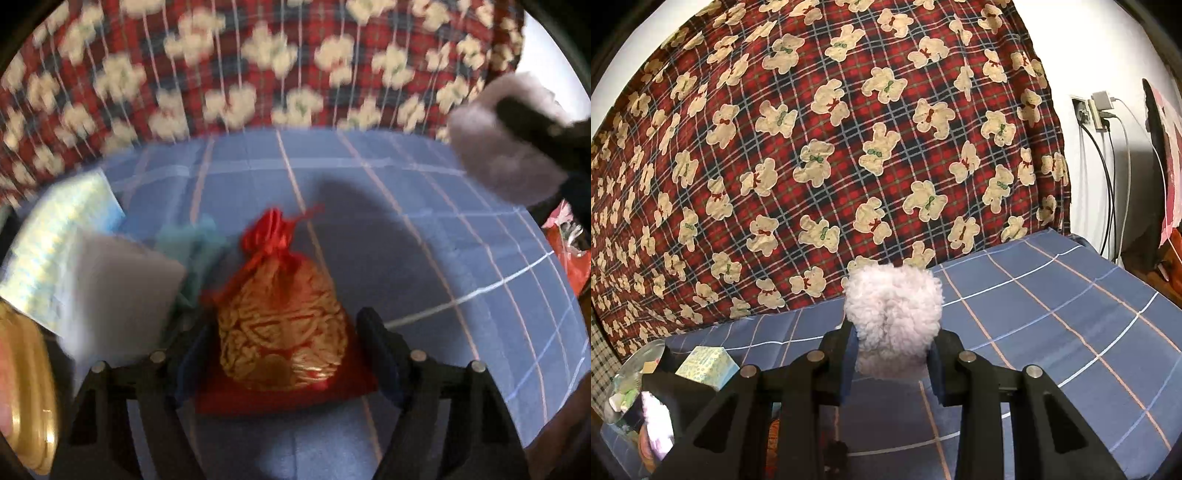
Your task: Organize soft objects
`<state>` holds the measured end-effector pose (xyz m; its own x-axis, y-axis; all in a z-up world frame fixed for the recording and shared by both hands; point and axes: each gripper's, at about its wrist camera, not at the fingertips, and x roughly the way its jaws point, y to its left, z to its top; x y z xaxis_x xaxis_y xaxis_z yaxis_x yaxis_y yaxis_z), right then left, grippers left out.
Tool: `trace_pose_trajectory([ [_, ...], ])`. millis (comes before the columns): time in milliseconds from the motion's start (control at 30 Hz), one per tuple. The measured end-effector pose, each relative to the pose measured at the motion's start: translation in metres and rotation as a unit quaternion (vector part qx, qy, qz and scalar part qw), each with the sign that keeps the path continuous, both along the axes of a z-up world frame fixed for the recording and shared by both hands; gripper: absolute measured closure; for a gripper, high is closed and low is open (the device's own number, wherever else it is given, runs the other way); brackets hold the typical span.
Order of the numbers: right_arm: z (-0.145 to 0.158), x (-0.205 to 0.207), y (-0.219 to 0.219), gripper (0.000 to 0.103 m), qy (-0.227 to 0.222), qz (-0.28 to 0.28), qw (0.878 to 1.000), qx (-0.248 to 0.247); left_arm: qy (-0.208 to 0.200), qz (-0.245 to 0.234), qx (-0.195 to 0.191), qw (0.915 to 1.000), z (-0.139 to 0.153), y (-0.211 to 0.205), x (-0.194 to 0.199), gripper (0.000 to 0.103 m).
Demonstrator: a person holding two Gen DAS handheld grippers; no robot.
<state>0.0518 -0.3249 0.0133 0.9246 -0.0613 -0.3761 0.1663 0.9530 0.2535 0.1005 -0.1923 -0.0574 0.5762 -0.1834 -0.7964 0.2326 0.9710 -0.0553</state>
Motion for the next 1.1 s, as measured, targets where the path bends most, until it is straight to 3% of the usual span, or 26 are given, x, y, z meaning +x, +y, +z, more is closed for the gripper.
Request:
trace_pose_trajectory([
  [167,-0.002,0.001,0.000,0.067,0.005,0.001,1.000,0.006,0.001,-0.005,-0.010,0.9999,0.000,0.001,0.003,0.030],
  [267,-0.004,0.002,-0.001,0.067,0.010,0.000,1.000,0.008,-0.002,-0.007,-0.018,0.9998,0.003,0.004,0.002,0.053],
  [400,-0.006,0.003,-0.002,0.067,0.013,-0.002,1.000,0.007,-0.001,-0.034,-0.038,0.9987,0.006,0.006,-0.002,0.070],
  [500,-0.007,0.003,-0.002,0.067,0.013,-0.005,1.000,0.006,-0.007,-0.051,-0.065,0.9965,0.011,0.006,-0.008,0.070],
  [667,-0.008,0.004,-0.002,0.067,0.010,-0.004,1.000,0.000,-0.084,-0.066,-0.077,0.9913,0.033,0.007,-0.029,0.070],
  [833,-0.008,0.003,0.002,0.067,0.003,0.000,1.000,-0.013,-0.146,-0.064,-0.064,0.9852,0.046,0.014,-0.045,0.070],
  [1100,-0.002,-0.007,0.013,0.067,-0.027,-0.008,0.999,-0.045,-0.186,-0.045,-0.072,0.9789,0.050,0.053,-0.064,0.070],
])
